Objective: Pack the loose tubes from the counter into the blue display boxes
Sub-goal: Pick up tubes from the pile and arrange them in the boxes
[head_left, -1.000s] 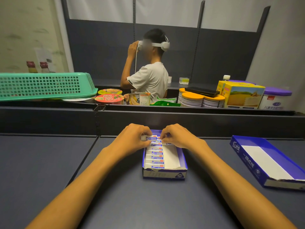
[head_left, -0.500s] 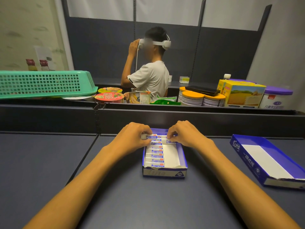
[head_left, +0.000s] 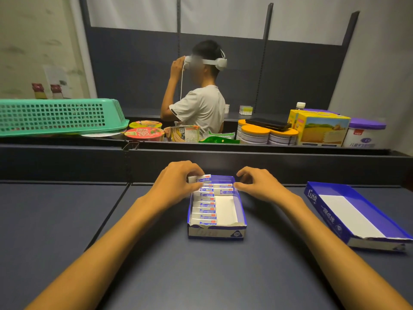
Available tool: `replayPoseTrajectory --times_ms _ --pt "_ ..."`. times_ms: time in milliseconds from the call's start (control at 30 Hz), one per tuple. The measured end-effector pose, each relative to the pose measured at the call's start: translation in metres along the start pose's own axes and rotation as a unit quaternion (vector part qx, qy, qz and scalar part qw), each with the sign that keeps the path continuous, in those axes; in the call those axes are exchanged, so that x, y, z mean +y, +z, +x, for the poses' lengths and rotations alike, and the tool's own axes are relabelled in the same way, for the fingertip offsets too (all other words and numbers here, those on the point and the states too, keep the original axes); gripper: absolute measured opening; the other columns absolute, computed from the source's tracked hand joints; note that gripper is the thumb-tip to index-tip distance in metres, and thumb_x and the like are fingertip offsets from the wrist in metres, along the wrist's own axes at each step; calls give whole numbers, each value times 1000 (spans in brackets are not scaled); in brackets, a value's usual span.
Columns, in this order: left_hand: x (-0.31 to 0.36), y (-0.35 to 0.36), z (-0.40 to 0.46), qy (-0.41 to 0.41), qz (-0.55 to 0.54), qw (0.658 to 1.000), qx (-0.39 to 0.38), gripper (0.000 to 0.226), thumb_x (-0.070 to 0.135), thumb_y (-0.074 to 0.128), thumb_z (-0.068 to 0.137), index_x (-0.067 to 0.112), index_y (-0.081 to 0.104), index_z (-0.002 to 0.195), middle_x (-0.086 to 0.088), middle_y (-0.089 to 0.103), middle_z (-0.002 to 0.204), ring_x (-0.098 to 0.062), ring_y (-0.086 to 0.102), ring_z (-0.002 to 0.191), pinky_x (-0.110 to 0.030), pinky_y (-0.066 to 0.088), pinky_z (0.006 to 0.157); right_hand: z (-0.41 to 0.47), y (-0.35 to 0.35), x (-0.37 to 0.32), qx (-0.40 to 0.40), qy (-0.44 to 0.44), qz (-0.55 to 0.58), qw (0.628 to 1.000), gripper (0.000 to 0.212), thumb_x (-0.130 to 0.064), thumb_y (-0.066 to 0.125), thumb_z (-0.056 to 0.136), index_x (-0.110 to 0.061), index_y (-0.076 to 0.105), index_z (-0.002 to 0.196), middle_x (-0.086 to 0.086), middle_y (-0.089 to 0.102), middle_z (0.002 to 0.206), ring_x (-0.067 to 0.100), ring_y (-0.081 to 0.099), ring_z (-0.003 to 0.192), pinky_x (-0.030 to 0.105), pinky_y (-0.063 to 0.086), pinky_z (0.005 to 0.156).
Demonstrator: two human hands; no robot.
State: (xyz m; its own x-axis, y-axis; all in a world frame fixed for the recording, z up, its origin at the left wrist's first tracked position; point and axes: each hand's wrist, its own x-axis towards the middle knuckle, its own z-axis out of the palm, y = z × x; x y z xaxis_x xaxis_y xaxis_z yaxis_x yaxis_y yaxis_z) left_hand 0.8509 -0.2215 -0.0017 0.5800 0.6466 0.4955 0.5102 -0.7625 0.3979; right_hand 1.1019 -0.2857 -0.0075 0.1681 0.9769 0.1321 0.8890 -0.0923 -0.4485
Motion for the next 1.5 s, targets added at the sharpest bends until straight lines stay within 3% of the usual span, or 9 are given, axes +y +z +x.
replayPoseTrajectory --times_ms 133,300,467,667,867,1300,1500 --pt "21 9 14 -10 -22 1000 1 27 29 77 79 23 70 105 5 65 98 -9 59 89 -29 53 79 -6 1 -4 -25 -13 8 1000 50 -48 67 85 -26 50 127 -2 63 120 13 60 104 35 54 89" --pt "39 31 28 -26 -52 997 -57 23 24 80 77 22 69 97 6 70 94 -8 65 82 -35 58 79 -11 1 -7 -12 -34 -2 999 53 -48 69 82 -28 50 127 -2 62 119 13 60 100 36 54 87" --pt "43 48 33 -26 -24 995 -91 25 24 80 76 17 68 97 -1 71 97 -11 65 80 -24 54 72 -11 0 -4 -4 -38 8 999 52 -48 71 80 -29 51 124 -4 62 117 12 61 98 36 55 87" --pt "44 55 33 -16 12 993 -112 24 25 80 76 17 68 95 -1 70 97 -11 61 77 -28 54 74 -9 1 -5 -15 -39 24 999 53 -42 75 79 -28 51 125 -3 63 118 12 61 99 37 56 88" --pt "43 58 36 -6 82 986 -148 23 23 76 82 16 72 103 -4 70 104 -17 65 91 -28 54 84 -9 3 -2 -13 -36 31 999 51 -38 75 80 -27 51 123 -3 64 117 13 62 98 33 56 84" --pt "44 58 33 17 147 980 -136 25 25 68 88 17 71 112 -5 70 110 -20 64 97 -29 53 84 -9 3 -3 -23 -35 28 999 52 -39 74 81 -27 49 125 -2 63 118 13 62 97 30 56 83" --pt "52 58 37 25 175 974 -145 20 19 61 91 9 67 107 -12 67 105 -24 64 91 -26 42 74 -9 3 -4 -22 -34 26 999 51 -38 74 81 -28 50 125 -2 63 117 13 62 96 32 56 84"
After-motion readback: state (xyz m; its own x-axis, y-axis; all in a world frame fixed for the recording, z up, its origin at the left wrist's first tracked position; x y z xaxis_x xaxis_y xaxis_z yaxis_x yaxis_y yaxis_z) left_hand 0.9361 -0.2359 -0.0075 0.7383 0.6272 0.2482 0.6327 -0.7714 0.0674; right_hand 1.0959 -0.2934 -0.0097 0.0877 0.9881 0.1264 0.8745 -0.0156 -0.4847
